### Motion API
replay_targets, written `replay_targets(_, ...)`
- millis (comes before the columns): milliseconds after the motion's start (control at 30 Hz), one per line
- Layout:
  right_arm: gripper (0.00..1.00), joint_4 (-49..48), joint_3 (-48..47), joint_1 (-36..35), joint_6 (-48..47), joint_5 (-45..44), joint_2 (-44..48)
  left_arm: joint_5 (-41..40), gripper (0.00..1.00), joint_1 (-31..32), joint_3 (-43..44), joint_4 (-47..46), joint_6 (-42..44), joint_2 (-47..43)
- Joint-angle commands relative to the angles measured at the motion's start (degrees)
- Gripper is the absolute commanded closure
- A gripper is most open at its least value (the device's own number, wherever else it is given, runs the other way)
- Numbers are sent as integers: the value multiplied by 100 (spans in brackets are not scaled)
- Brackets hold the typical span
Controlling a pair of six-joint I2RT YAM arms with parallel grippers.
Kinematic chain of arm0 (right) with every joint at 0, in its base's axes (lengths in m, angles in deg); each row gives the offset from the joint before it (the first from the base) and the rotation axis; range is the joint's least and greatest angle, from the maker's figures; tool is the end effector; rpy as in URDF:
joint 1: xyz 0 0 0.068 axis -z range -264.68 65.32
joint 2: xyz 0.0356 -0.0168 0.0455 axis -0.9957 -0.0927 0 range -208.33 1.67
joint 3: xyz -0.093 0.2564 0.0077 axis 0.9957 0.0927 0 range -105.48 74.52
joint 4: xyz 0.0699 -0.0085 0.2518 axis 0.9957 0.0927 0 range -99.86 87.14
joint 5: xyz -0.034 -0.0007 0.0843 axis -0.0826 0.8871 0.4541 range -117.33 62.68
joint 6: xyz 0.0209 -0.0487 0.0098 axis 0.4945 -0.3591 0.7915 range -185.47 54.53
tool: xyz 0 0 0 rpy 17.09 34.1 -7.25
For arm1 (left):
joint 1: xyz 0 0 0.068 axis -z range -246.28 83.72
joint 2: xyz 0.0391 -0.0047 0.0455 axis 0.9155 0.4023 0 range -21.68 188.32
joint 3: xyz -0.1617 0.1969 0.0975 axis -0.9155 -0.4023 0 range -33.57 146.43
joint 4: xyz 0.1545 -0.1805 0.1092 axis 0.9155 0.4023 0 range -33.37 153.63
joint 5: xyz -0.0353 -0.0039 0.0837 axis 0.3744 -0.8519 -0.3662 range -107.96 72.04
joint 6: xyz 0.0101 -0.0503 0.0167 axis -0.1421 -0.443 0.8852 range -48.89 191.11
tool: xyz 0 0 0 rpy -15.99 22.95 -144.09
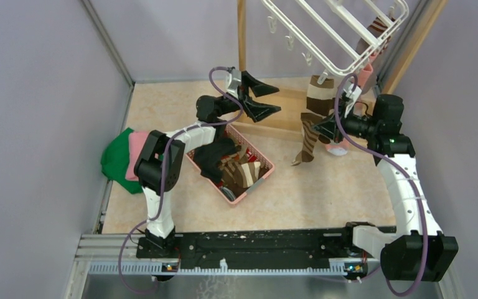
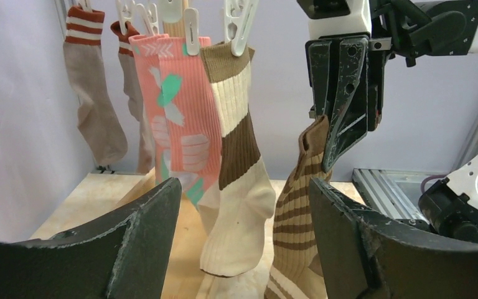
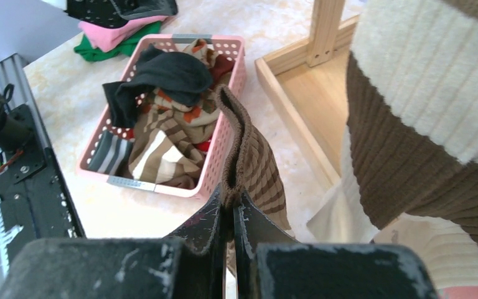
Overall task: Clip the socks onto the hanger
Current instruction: Rotate the hanger at the center of the board.
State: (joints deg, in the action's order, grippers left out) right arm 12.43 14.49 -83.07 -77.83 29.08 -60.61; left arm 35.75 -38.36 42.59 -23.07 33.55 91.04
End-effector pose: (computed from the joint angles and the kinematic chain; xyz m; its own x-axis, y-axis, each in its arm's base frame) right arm 0.2304 0.0231 0.3586 -0.2467 -0.1115 -0.9627 -0.8135 0.5636 0.1432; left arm 0.3611 -0.2238 0.3243 -0.0069 -0.4048 -0.9144 1.0000 0.0012 -0.0080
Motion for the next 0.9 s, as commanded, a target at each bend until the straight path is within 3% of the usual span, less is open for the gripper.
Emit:
replay_targets(0, 100, 134, -321, -42, -389, 617, 64, 206, 19, 56, 27, -622, 176, -113)
replay_targets(300, 100, 550, -435, -39, -852, 1112, 121, 718, 14, 480, -773, -1453, 175, -58)
replay_targets(533, 100, 733, -492, -38, -1083, 1503, 132, 496, 15, 841, -890, -1012, 578, -21)
replay_targets(867, 100, 680, -462, -38, -1039, 1695, 146, 110, 30, 1075, -762, -955, 567, 125)
